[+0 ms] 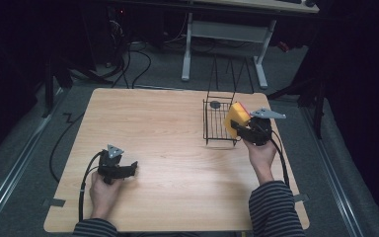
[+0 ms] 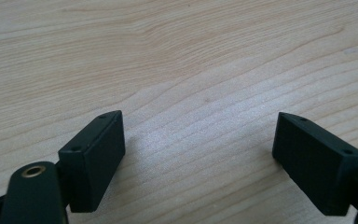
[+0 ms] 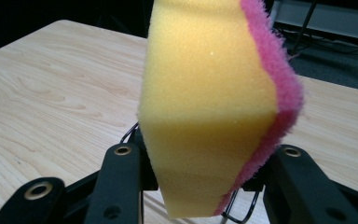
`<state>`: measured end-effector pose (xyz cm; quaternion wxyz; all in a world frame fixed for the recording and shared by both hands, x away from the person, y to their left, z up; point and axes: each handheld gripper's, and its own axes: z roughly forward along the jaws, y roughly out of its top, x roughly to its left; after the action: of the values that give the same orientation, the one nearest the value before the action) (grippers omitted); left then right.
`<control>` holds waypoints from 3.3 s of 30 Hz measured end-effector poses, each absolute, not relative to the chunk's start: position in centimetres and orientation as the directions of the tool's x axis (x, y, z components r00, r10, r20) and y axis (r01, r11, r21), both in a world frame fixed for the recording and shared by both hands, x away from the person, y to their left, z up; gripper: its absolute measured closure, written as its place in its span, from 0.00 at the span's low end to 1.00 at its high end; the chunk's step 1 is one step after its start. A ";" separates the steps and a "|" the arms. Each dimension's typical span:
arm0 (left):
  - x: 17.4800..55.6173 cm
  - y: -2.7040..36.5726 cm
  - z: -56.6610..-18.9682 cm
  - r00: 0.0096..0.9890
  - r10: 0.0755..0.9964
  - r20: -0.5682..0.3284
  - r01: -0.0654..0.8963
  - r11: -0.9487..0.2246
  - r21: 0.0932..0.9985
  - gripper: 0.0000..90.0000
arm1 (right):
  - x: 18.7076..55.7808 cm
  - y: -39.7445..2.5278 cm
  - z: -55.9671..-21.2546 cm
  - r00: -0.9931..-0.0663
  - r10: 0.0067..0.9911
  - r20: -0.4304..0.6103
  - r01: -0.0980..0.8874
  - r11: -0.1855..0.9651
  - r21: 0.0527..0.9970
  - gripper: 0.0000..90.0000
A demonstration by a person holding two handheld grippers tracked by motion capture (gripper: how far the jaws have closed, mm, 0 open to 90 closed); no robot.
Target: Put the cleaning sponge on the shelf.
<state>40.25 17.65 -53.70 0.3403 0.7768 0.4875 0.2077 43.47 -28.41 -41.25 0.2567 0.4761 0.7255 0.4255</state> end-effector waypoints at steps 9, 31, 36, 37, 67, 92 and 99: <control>40.2 17.7 -53.7 0.438 0.899 -0.009 0.616 -0.293 0.731 0.20 | 44.6 -27.6 -41.8 -0.410 0.912 0.033 0.482 0.186 0.856 0.68; 40.2 17.7 -53.7 0.439 0.899 -0.009 0.616 -0.294 0.731 0.20 | 47.0 -26.0 -44.2 -0.386 0.923 -0.002 0.532 0.224 0.816 0.68; 40.2 17.7 -53.7 0.439 0.899 -0.009 0.616 -0.294 0.731 0.20 | 47.4 -25.5 -44.9 -0.382 0.924 -0.006 0.543 0.230 0.808 0.68; 40.2 17.6 -53.7 0.439 0.899 -0.009 0.616 -0.293 0.731 0.20 | 47.5 -25.4 -45.0 -0.382 0.924 -0.005 0.545 0.229 0.807 0.68; 40.2 17.6 -53.7 0.439 0.899 -0.009 0.616 -0.293 0.731 0.20 | 48.8 -23.9 -46.5 -0.385 0.922 -0.032 0.568 0.264 0.779 0.68; 40.2 17.6 -53.7 0.439 0.899 -0.009 0.616 -0.293 0.731 0.20 | 49.2 -23.9 -46.5 -0.373 0.928 -0.024 0.576 0.252 0.778 0.67; 40.2 17.6 -53.7 0.439 0.899 -0.009 0.616 -0.294 0.731 0.20 | 49.2 -23.9 -46.5 -0.372 0.928 -0.023 0.579 0.251 0.775 0.63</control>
<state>40.25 17.65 -53.71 0.3402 0.7769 0.4873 0.2078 49.21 -23.90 -46.49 0.2491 0.5018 0.7508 0.3500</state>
